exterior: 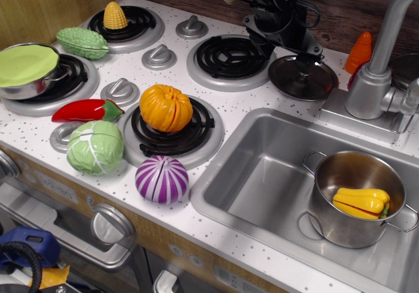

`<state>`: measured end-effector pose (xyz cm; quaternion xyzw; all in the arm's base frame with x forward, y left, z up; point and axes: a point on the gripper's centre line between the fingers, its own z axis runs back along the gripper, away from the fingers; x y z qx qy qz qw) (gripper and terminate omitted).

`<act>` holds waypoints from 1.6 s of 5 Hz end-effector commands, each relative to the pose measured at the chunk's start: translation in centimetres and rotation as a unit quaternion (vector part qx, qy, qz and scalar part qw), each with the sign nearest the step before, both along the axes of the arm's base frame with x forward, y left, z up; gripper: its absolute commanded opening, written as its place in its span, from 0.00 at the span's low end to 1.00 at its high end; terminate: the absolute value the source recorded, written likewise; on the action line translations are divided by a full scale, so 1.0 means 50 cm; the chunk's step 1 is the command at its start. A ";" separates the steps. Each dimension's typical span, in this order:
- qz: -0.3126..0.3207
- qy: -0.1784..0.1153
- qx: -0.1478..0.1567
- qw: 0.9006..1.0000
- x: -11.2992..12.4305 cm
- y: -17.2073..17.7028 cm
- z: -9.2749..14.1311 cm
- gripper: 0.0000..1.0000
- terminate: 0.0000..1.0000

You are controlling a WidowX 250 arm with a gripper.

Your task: Put lid on stove

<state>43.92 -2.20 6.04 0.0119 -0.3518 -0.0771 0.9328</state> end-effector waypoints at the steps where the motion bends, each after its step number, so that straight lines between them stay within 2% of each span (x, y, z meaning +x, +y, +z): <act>1: 0.000 0.000 0.000 1.000 0.000 0.000 0.000 1.00 0.00; 4: -0.042 -0.021 0.003 0.999 0.042 0.014 -0.017 1.00 0.00; 6: -0.044 -0.037 -0.007 0.998 0.068 0.009 -0.031 1.00 0.00; 8: -0.046 -0.050 -0.012 0.998 0.073 0.000 -0.040 1.00 0.00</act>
